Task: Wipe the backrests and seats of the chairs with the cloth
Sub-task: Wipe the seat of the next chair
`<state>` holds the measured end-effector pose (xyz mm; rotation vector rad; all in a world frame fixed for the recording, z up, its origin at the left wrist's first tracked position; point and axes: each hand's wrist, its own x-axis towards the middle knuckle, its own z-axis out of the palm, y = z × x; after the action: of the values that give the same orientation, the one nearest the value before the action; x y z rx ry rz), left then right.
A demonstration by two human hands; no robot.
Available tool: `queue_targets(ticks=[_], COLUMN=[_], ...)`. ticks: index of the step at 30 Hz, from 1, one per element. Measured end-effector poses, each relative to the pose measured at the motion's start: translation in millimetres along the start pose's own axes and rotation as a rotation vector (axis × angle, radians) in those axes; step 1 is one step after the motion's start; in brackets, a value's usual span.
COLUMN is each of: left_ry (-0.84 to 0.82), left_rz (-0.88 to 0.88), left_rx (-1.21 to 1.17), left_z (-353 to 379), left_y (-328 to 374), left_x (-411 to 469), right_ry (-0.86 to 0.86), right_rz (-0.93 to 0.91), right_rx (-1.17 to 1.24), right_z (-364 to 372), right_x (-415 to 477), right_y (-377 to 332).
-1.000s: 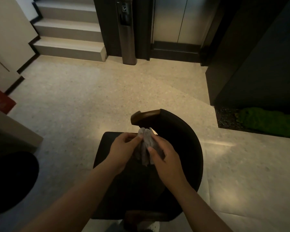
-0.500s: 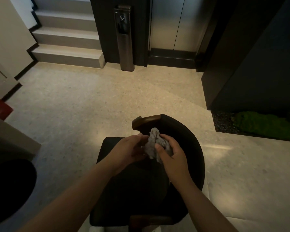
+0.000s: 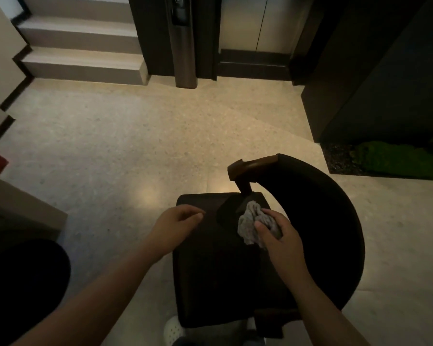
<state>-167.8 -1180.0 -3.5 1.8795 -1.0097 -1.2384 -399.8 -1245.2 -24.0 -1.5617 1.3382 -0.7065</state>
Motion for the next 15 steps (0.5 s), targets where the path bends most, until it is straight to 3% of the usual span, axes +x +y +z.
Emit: queue_targets(ticks=[15], left_ry=[-0.027], left_rz=[-0.065], left_rx=[0.327], left_z=[16], left_y=[-42], left_x=[56], right_ry=[-0.025], right_rz=[0.112], right_rx=[-0.181], right_z=[5], right_x=[37], right_y=[67])
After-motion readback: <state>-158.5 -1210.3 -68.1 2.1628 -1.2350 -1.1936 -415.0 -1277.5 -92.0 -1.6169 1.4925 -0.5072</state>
